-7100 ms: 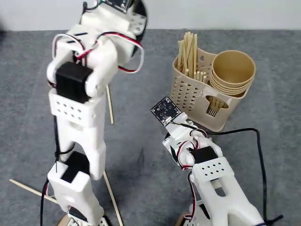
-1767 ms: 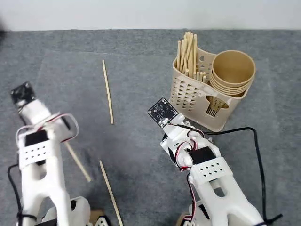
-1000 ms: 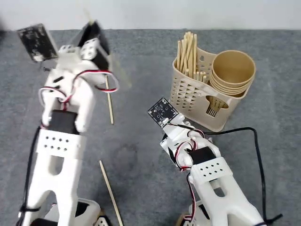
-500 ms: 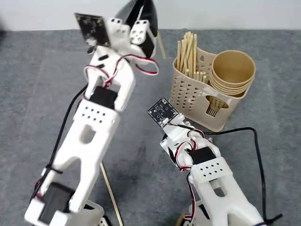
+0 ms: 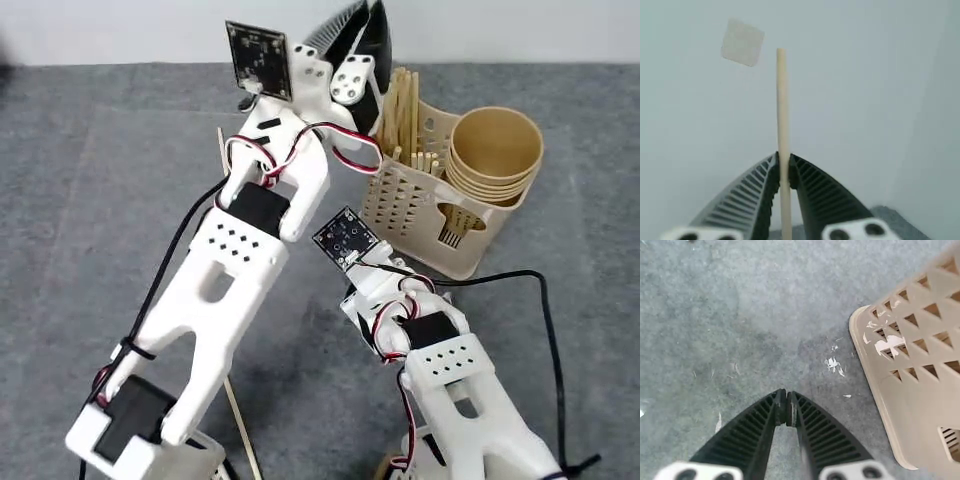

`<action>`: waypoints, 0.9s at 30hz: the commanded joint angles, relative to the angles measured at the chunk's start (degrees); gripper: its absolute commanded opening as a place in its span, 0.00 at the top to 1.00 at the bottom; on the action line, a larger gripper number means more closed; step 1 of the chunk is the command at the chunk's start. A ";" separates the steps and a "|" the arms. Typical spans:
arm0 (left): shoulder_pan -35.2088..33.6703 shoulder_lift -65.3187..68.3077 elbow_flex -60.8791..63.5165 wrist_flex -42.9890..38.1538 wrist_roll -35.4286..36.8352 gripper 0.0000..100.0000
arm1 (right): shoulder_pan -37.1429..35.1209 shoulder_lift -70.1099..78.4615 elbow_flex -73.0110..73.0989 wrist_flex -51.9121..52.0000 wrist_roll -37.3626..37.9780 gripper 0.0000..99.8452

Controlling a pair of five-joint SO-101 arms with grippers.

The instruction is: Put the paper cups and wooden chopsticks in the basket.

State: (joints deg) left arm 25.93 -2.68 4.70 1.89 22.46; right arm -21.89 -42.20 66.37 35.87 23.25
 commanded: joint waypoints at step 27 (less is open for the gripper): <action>-14.42 -19.25 1.01 31.74 -0.97 0.89 | -0.48 -1.27 -0.62 -0.57 0.35 0.99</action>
State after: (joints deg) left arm 16.79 -15.69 7.87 26.07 20.79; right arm -21.89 -42.20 66.37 35.87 23.25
